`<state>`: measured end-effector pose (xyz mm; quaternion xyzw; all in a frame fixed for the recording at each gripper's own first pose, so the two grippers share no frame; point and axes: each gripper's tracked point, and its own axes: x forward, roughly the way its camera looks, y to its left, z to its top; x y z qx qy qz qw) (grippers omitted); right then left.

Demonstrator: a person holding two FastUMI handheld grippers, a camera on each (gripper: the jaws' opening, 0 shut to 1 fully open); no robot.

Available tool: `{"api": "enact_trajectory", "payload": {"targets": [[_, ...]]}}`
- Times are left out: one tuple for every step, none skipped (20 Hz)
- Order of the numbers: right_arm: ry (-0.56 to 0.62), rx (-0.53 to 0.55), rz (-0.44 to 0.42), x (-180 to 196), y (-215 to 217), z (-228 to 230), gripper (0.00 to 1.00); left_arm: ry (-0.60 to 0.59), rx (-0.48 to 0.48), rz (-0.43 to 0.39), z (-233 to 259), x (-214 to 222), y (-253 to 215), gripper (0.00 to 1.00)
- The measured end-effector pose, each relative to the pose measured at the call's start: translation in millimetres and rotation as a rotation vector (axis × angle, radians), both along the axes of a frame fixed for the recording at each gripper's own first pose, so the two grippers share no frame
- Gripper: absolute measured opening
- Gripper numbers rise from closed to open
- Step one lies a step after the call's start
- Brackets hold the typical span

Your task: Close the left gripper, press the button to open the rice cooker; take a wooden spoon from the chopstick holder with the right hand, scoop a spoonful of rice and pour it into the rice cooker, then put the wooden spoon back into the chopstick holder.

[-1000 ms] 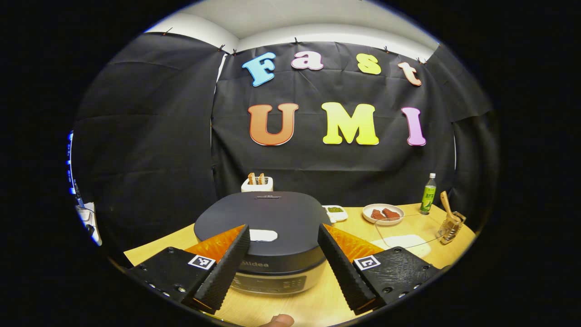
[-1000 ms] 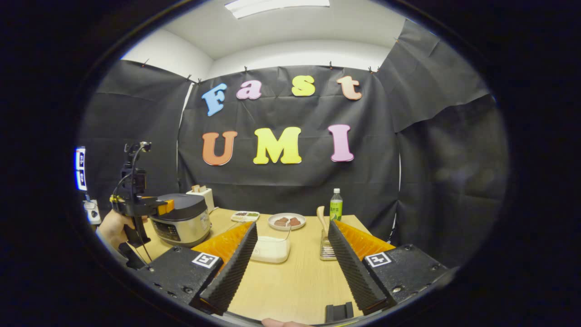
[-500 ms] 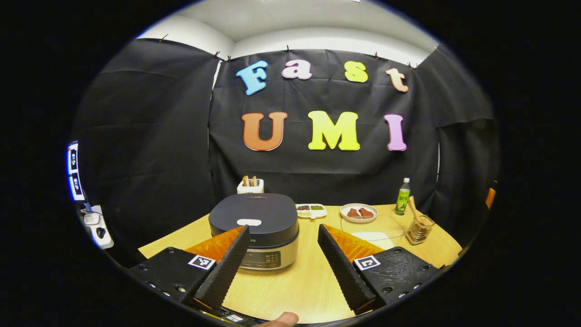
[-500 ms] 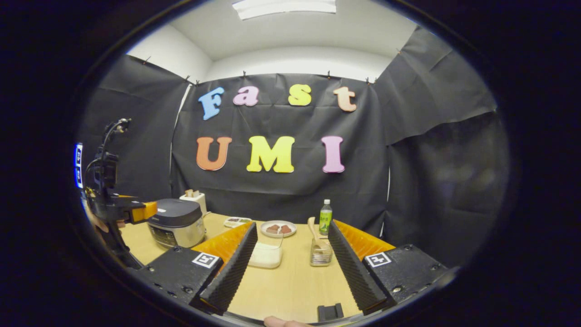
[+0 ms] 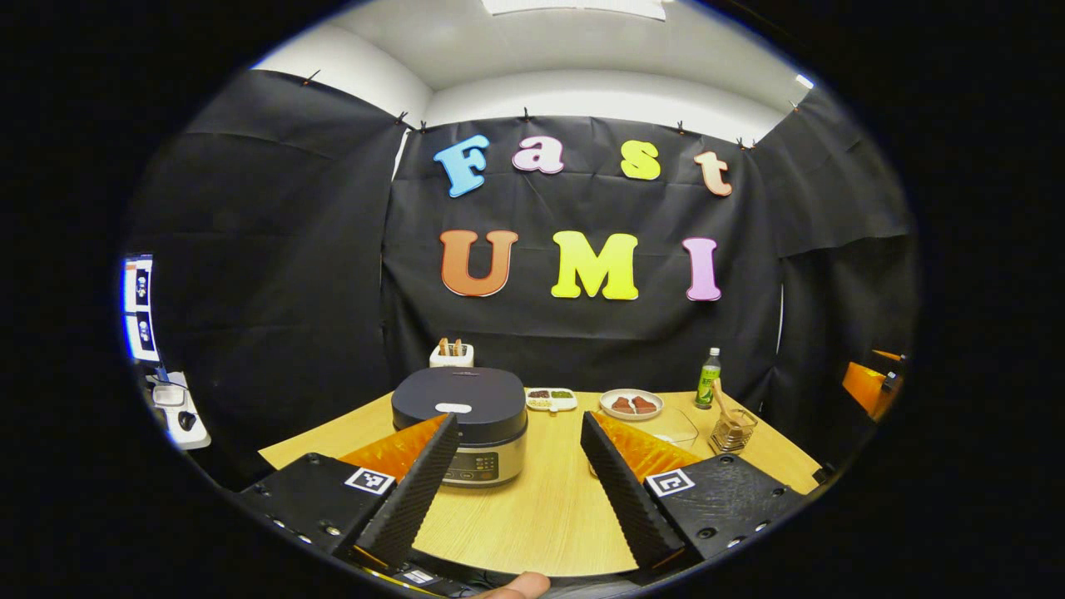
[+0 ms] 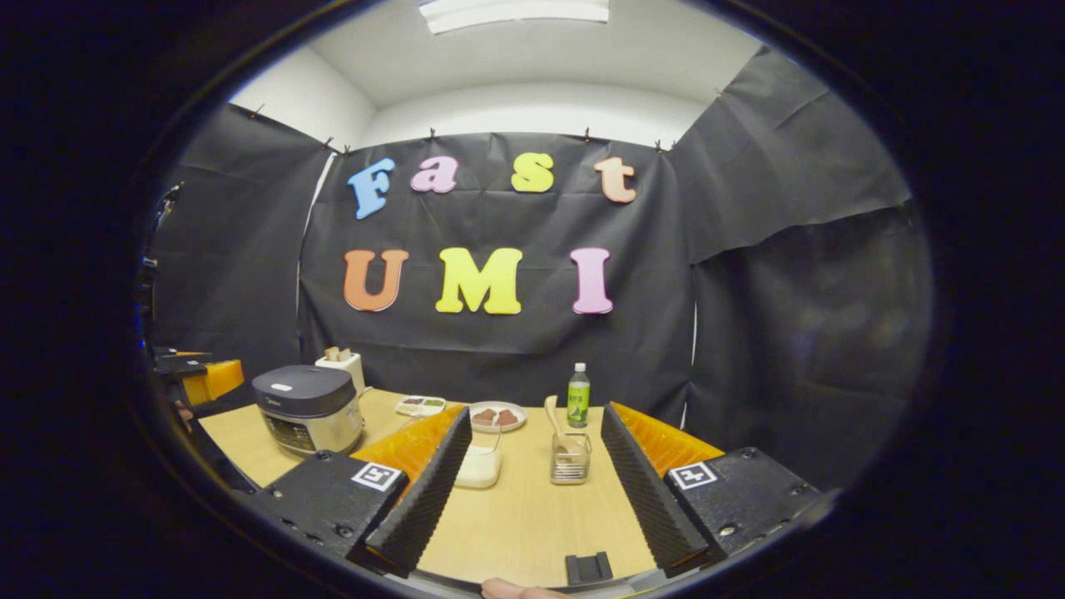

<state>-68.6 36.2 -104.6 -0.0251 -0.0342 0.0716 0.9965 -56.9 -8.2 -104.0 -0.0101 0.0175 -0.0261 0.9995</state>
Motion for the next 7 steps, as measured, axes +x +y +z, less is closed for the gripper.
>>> {"api": "enact_trajectory", "payload": {"targets": [[-0.002,-0.001,-0.001,0.2,-1.8,0.4,1.00,-0.004,0.017,-0.011,0.1,-3.5,-4.2,0.94],[-0.005,-0.003,-0.002,-0.2,-2.9,0.9,1.00,-0.007,0.032,-0.017,0.3,-6.6,-6.8,0.94],[-0.007,-0.001,-0.006,-0.3,-3.7,1.3,1.00,-0.017,0.039,-0.019,3.5,-8.6,-7.7,0.95],[-0.009,0.002,-0.008,0.0,-3.7,2.0,1.00,-0.034,0.041,-0.019,7.3,-10.2,-8.3,0.94],[-0.006,0.001,-0.006,0.2,-2.1,0.7,1.00,-0.048,0.042,-0.022,11.0,-11.8,-9.9,0.94],[-0.003,-0.001,-0.001,0.4,0.2,-0.3,1.00,-0.051,0.046,-0.026,10.1,-12.3,-11.6,0.94],[-0.001,0.000,0.003,-0.1,1.9,-1.3,1.00,-0.045,0.050,-0.026,7.2,-13.0,-11.8,0.94]]}}
